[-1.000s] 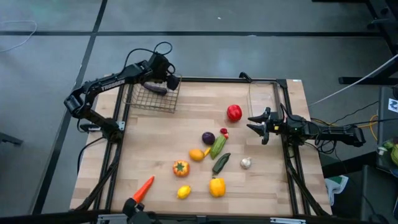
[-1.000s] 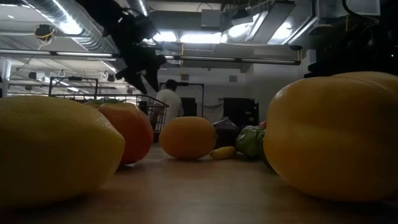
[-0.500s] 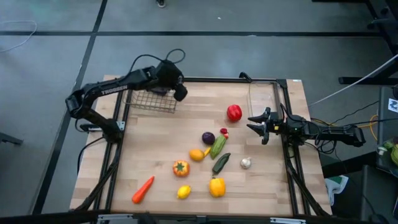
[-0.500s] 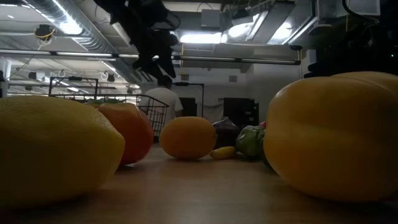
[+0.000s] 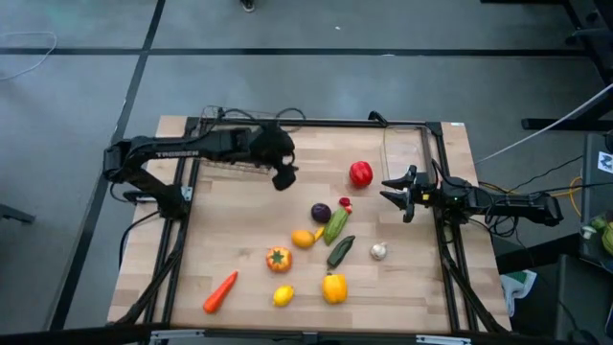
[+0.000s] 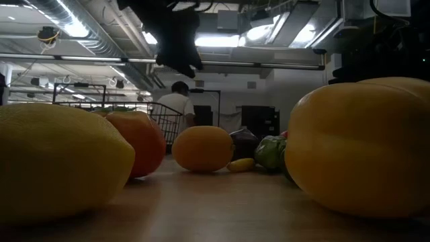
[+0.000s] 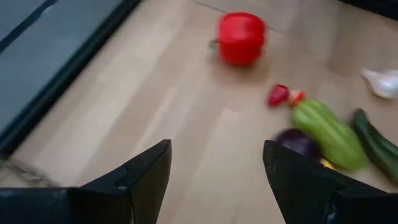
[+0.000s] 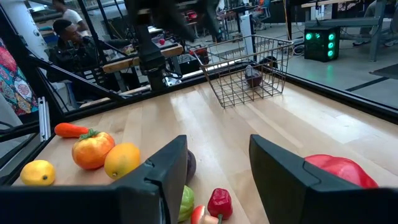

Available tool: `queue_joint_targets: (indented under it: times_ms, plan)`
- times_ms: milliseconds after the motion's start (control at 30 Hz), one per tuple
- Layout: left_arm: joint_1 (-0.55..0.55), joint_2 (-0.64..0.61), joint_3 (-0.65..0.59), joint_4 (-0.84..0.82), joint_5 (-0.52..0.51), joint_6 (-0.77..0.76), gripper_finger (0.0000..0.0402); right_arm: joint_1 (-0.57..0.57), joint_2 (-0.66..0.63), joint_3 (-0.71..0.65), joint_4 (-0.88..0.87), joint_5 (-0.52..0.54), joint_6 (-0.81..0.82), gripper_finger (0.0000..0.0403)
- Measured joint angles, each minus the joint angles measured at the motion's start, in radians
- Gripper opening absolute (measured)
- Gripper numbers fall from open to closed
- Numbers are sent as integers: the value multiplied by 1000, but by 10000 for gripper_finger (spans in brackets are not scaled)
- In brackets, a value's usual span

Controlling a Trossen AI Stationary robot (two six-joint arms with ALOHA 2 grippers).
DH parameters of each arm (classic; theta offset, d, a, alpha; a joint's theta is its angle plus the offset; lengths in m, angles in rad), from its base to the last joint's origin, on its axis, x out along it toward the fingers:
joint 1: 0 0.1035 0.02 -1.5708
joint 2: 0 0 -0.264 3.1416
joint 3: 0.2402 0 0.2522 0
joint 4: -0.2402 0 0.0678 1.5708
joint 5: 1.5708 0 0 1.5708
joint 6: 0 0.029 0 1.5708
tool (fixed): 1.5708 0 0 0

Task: Sort produce into baskets
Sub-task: Put the orange carrot into the silver wire basket

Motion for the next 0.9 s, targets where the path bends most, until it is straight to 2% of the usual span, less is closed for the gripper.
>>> queue_joint_targets:
  times_ms: [433, 767, 900]
  plan:
    - [-208, 0, 0, 0, 0, -26, 251, 0, 0, 0, 0, 0, 0, 172]
    - [-375, 0, 0, -13, 0, -307, 251, 0, 0, 0, 0, 0, 0, 172]
    - [-455, 0, 0, -82, 0, -431, 251, 0, 0, 0, 0, 0, 0, 172]
